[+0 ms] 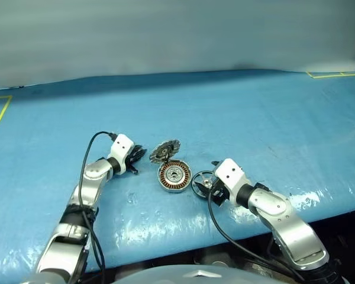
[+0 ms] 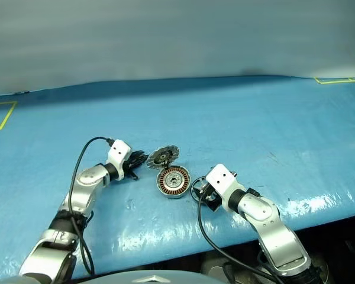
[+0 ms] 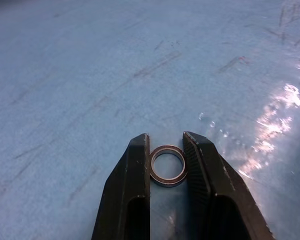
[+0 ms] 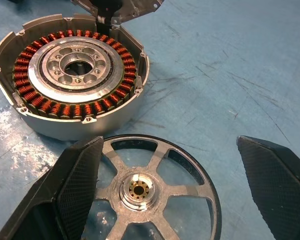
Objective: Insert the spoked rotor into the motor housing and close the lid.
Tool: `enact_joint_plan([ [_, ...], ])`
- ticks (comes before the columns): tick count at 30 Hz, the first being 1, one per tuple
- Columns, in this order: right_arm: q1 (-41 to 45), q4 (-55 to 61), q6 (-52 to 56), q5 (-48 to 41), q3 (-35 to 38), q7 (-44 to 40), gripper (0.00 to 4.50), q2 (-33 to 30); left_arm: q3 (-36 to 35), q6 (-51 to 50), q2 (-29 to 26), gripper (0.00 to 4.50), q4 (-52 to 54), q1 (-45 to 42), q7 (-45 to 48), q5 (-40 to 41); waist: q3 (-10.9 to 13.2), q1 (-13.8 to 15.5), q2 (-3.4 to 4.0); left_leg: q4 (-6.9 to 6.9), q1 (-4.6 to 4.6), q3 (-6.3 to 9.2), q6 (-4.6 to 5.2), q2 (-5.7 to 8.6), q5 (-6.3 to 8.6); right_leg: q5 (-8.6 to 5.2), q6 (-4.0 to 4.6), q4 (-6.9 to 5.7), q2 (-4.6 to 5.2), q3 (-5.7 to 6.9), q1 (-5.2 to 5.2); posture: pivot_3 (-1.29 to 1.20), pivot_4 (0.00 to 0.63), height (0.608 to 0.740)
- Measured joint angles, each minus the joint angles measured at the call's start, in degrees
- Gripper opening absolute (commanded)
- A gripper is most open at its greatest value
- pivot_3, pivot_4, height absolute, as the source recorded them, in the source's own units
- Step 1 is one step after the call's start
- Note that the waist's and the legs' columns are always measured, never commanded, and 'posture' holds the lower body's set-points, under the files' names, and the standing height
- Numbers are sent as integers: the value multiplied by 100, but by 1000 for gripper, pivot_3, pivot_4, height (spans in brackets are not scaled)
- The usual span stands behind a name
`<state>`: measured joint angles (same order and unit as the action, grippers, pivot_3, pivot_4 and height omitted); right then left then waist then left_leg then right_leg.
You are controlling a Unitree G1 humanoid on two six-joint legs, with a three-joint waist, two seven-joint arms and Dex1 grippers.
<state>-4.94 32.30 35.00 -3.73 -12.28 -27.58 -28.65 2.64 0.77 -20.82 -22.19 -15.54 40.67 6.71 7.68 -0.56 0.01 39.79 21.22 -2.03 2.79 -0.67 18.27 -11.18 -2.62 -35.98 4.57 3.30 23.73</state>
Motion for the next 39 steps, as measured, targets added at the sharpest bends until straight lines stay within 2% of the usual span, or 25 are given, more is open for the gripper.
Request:
enact_joint_plan([
  [3,-49,39,-141,-126,189,-3,4500,30,-110,27,-82,647,413,386,339,346,10,36,-3,9,34,10,-11,3,-7,0,0,7,4,15,18,0,150,740],
  [9,-146,107,-218,-251,404,-19,4500,27,-263,40,-431,647,1692,980,541,591,20,63,-4,10,37,12,-6,6,-2,-4,5,16,9,18,15,0,150,740],
  [15,-283,199,-202,-377,508,-117,4500,-24,-47,-1007,-1191,647,3485,1716,1177,1158,54,63,-3,11,37,13,15,4,10,-9,7,14,9,19,16,0,150,740],
  [19,-316,286,-131,-573,648,-244,4500,-113,100,-1217,-1635,647,4059,1825,1475,1228,63,68,-1,10,36,15,13,3,9,-12,4,11,3,19,16,0,150,740],
  [23,-345,447,56,-925,778,-460,4500,-195,401,-1267,-1689,647,4141,1604,1593,1142,71,86,0,11,36,15,13,6,9,-9,6,12,2,18,14,0,150,740],
  [29,-323,546,102,-1000,673,-490,4500,-345,1043,-523,-753,647,3489,1001,1014,327,74,131,-7,13,36,12,8,16,5,-5,1,14,0,15,13,0,150,740],
  [39,-585,793,318,-995,740,-305,4500,-499,1593,362,-469,647,2462,704,927,-335,76,142,-9,18,36,11,18,9,10,-6,2,14,-1,15,11,0,150,740],
])
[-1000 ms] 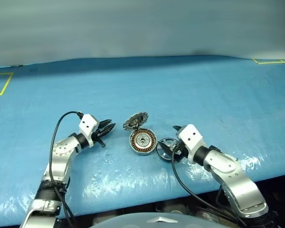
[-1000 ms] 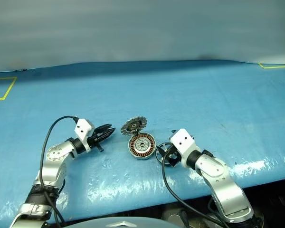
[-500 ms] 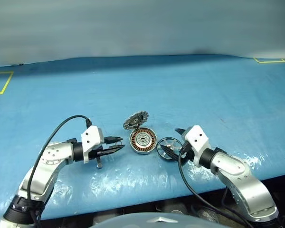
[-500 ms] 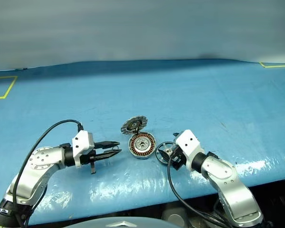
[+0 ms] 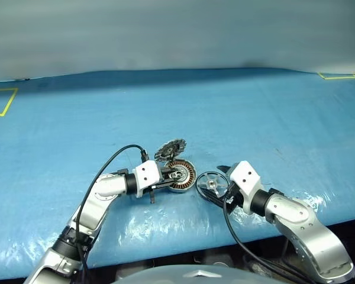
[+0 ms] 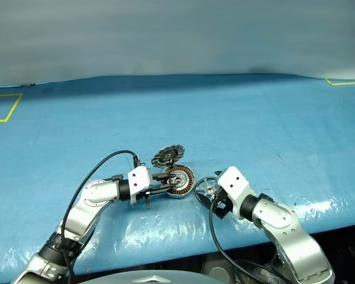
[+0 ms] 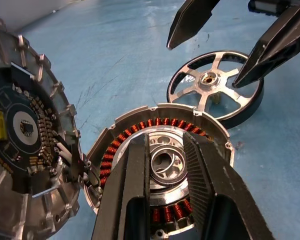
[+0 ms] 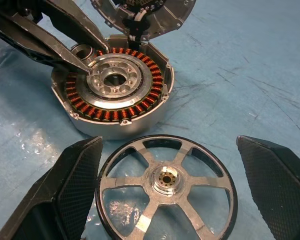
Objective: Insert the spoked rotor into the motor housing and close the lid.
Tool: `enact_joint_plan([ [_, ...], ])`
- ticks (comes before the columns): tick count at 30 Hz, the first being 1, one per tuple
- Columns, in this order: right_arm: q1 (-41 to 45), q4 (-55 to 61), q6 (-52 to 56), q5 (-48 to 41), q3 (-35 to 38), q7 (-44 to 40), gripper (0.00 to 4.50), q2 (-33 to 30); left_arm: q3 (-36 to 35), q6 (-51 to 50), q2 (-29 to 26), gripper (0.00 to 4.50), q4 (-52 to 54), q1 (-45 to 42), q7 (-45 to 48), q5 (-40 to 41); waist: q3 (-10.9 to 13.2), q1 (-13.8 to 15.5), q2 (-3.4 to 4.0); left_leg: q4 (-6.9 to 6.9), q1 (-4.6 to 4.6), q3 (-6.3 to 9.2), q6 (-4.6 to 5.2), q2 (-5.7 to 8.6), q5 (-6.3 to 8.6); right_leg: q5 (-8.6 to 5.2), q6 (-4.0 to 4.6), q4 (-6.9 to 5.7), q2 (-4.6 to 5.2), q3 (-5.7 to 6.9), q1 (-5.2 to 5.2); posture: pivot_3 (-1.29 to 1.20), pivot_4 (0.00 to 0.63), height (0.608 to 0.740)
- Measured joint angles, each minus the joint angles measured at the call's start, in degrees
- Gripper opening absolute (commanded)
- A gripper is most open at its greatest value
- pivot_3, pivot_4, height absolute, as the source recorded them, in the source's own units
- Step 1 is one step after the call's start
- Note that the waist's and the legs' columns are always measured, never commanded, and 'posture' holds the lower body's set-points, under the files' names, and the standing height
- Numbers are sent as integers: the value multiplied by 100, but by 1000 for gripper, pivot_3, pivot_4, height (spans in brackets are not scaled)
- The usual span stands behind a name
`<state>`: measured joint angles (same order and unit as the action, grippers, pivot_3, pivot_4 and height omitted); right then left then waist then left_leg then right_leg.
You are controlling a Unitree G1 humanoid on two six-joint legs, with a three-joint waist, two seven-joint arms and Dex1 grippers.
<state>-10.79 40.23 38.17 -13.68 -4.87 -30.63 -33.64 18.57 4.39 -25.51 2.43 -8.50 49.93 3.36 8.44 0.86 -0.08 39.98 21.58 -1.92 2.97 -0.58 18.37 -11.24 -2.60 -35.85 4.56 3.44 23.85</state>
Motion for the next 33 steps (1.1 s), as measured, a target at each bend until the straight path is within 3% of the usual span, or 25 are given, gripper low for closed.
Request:
enact_joint_plan([
  [5,-85,73,51,6,8,108,4500,-8,70,248,229,647,-524,-284,-209,-311,0,9,-1,2,0,1,1,1,0,5,-7,-1,0,1,-1,0,150,740],
  [16,-172,58,107,184,-39,241,4500,-33,240,105,423,647,-617,-535,96,-230,0,13,-1,10,0,2,3,1,1,4,-7,-2,1,1,-4,0,150,740],
  [33,-165,43,107,386,-122,327,4500,-33,315,-200,275,647,-701,-799,319,-260,-1,3,-1,14,-3,2,2,0,0,6,-8,-7,0,0,-6,0,150,740],
])
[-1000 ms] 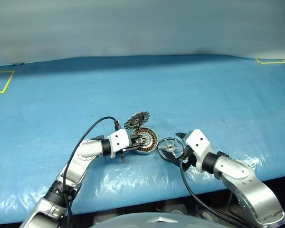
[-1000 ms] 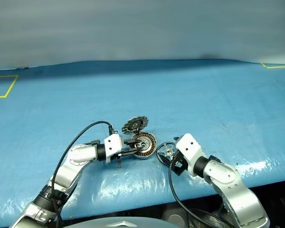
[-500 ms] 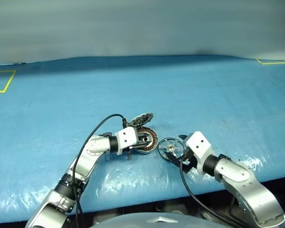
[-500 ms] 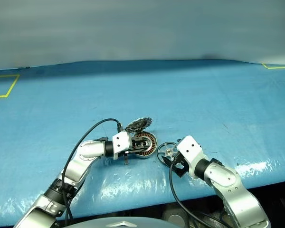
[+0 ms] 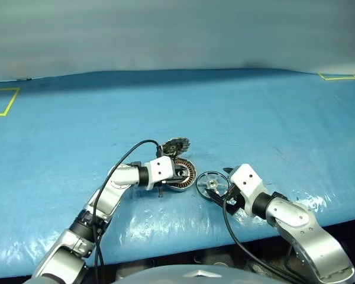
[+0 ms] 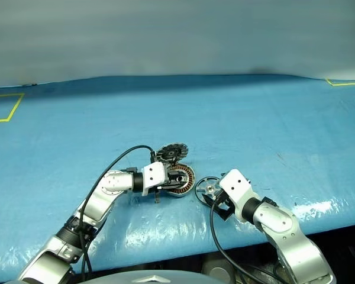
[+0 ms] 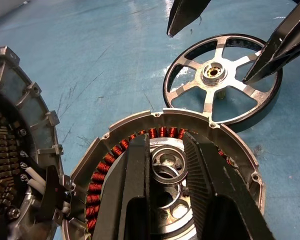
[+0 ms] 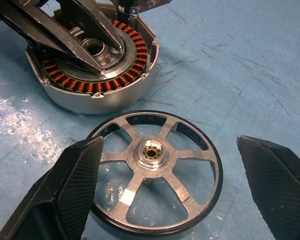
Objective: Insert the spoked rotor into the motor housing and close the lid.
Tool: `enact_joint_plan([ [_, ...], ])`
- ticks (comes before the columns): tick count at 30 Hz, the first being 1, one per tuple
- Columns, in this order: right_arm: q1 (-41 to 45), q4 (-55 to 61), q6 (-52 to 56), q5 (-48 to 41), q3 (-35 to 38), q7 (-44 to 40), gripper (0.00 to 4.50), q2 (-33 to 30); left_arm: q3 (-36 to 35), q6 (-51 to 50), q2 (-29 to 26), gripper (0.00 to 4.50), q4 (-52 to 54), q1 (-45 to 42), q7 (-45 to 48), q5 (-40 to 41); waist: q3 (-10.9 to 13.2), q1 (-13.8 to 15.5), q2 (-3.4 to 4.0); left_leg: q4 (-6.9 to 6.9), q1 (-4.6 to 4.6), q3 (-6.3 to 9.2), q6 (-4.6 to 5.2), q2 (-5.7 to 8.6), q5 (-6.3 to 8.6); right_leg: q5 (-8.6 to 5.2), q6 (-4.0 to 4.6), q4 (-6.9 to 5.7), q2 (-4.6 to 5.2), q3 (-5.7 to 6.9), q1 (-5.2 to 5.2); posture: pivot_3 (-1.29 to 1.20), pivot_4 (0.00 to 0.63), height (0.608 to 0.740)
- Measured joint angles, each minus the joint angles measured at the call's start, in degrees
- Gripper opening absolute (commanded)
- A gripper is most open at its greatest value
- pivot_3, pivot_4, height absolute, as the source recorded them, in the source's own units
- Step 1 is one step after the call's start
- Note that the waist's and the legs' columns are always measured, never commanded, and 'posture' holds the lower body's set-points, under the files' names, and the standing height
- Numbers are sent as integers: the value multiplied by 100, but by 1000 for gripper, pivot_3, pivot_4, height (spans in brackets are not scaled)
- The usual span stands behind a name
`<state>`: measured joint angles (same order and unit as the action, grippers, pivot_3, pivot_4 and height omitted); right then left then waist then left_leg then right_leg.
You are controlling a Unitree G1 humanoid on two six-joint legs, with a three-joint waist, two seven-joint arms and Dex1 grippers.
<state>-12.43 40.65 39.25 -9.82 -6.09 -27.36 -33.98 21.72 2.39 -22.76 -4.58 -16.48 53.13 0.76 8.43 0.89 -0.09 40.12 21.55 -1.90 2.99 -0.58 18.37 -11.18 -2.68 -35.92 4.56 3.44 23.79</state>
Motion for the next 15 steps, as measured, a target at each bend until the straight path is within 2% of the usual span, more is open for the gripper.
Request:
enact_joint_plan([
  [6,16,-106,-9,73,-42,2,4500,16,-92,-81,-133,647,61,3,-88,0,0,6,0,0,1,0,0,2,0,1,-1,2,1,0,-2,0,150,740],
  [15,78,-210,-26,177,-158,5,4500,66,-36,-56,51,647,45,-4,-284,-181,0,11,0,1,1,0,-2,4,-1,2,-3,1,2,0,-2,0,150,740],
])
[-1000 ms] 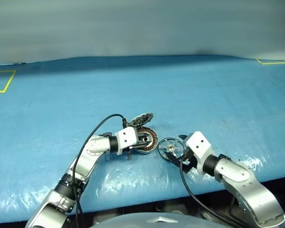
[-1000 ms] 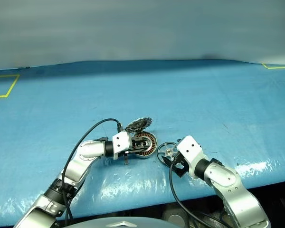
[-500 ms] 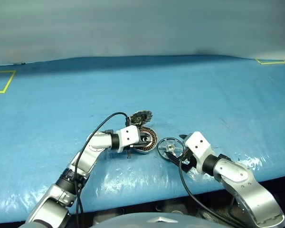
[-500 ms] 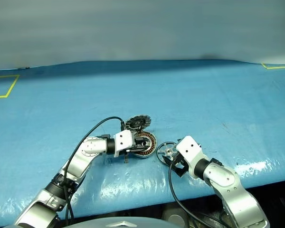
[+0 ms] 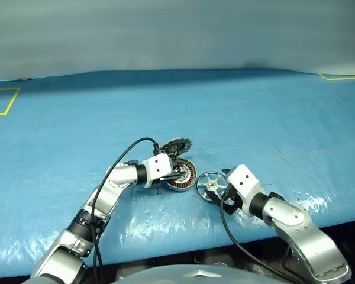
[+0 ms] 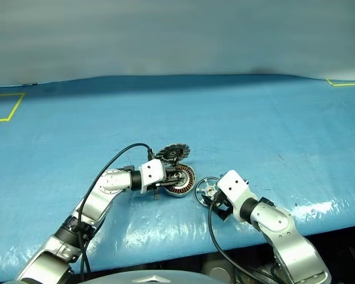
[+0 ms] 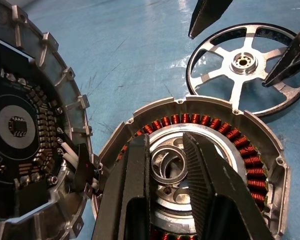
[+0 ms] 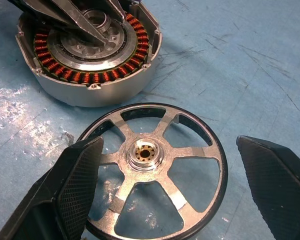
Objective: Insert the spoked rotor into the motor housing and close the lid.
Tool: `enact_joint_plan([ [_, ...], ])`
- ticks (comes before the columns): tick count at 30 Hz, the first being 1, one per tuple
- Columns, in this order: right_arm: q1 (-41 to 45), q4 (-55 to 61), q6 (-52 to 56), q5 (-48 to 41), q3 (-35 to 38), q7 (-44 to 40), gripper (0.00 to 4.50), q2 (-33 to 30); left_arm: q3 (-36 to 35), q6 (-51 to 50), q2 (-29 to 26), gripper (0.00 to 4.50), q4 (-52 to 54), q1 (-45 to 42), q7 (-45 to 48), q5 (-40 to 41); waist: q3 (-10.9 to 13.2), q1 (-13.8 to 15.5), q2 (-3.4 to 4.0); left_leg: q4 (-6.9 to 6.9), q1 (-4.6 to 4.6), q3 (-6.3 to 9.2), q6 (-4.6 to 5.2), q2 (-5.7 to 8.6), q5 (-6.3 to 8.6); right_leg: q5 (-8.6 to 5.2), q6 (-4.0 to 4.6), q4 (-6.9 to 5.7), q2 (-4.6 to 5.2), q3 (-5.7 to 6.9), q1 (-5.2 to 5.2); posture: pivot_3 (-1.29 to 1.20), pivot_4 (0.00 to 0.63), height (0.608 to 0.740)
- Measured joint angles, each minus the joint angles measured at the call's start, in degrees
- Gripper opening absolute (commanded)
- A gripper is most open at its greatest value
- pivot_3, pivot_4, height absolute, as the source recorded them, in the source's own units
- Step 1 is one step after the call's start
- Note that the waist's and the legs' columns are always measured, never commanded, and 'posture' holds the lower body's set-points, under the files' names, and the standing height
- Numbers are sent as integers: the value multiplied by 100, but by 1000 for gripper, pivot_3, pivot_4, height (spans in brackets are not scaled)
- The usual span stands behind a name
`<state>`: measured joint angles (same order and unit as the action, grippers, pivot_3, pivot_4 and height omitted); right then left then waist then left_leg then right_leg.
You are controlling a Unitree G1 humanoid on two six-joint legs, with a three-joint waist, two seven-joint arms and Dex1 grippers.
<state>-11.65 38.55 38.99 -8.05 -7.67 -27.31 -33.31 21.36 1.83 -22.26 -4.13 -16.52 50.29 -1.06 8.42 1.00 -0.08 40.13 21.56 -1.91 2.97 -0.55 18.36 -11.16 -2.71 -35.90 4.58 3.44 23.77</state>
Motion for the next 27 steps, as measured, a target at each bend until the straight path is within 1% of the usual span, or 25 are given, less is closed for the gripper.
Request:
enact_joint_plan([
  [10,-10,0,0,84,1,4,4500,11,19,-48,-51,647,11,-1,221,46,-1,-10,0,0,-1,0,1,-1,1,-1,1,0,-1,0,0,0,150,740],
  [17,-10,-4,0,96,2,23,4500,35,69,-47,-31,647,10,-31,207,-5,-1,-10,0,0,-2,0,0,1,0,0,0,-1,-1,0,-1,0,150,740],
  [19,-10,-7,0,97,2,23,4500,42,69,-57,-33,1385,9,-35,222,-1,-1,-11,0,0,-2,0,2,0,1,0,1,-1,-1,0,-1,0,150,740],
  [23,-9,-16,0,105,2,25,4500,46,29,-43,-49,2650,9,-71,169,-14,-2,-12,0,0,-2,0,1,0,1,2,-3,-1,-1,0,-1,0,150,740],
  [25,-8,-19,0,105,1,25,4500,50,-20,-21,-49,3293,9,-71,37,-41,-2,-13,0,0,-2,0,-1,0,-1,10,-18,0,-2,0,-1,0,150,740],
  [27,-6,-20,-2,105,0,22,4500,53,-68,-7,-58,3293,10,-68,-26,-37,-2,-17,0,0,-2,0,0,0,0,11,-19,-1,-2,0,-1,0,150,740],
])
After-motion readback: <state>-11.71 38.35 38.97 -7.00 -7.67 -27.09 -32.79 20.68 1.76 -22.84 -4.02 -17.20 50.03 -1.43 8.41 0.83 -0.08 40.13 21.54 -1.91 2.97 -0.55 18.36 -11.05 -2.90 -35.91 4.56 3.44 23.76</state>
